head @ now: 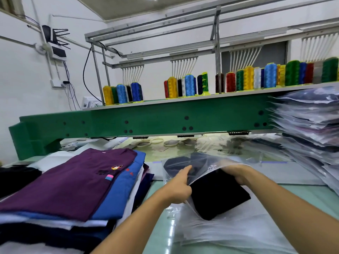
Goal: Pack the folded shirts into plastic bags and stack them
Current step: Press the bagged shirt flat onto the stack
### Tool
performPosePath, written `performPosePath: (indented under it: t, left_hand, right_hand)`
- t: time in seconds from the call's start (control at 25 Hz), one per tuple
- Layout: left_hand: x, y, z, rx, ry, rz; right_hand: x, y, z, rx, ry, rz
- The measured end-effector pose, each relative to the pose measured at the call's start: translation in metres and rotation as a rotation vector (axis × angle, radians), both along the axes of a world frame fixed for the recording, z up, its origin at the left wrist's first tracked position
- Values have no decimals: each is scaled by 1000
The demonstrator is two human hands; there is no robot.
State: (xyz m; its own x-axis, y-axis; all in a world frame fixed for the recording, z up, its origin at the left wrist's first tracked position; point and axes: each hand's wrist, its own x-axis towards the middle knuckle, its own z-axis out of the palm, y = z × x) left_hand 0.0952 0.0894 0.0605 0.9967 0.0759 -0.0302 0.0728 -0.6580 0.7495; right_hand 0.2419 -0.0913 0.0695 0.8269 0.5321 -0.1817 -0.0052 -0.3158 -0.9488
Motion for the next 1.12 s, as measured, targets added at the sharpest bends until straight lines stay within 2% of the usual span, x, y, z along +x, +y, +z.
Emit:
performPosePath:
  t: [0.04,0.08,0.2,0.28,0.36,0.44,0.52,0.6,0.68,0.72,0.88,1.0,1.04,1.08,1.12]
  left_hand:
    - [-1,-2,0,10,2,-1]
    - [-2,-4,-1,19,0,0]
    - [-6,-10,-1,-3,15,17]
    - [-9,-13,-2,-22,33,26]
    - [-10,-14,-2,-5,38,25]
    - [-10,-15,-2,34,43,30]
    - [-9,-16,-2,57,49,38]
    - [-8,-17,-3,57,49,41]
    - [-8,-17,-3,61,59,44]
    - [-8,-16,-4,71,70,40]
    - [-11,-12,-6,135,118,13]
    - [-13,-9,-10,179,136,25]
    - [-14,-8,-11,192,136,31]
    - [-14,-7,-11,196,136,35]
    - [-13,-6,-11,195,134,39]
  right_hand:
    - [2,-6,-2,-26,-13,-10]
    - [5,-10,-5,-84,-103,-62]
    - [18,-14,-17,-482,-555,-214]
    - [18,-17,-29,-692,-635,-163]
    - [6,-14,-36,-843,-682,-22]
    - [-8,-8,-38,-840,-837,99]
    - [-28,3,-38,-694,-855,173]
    - [-47,18,-40,-411,-636,272]
    - [-57,34,-48,-279,-463,359]
    - [-56,41,-52,-328,-459,385]
    - [-45,60,-60,-771,-611,329]
    - [-39,65,-56,-961,-697,219]
    - [-40,66,-54,-946,-747,191]
    - [-43,66,-53,-840,-764,189]
    - [-48,65,-51,-636,-718,208]
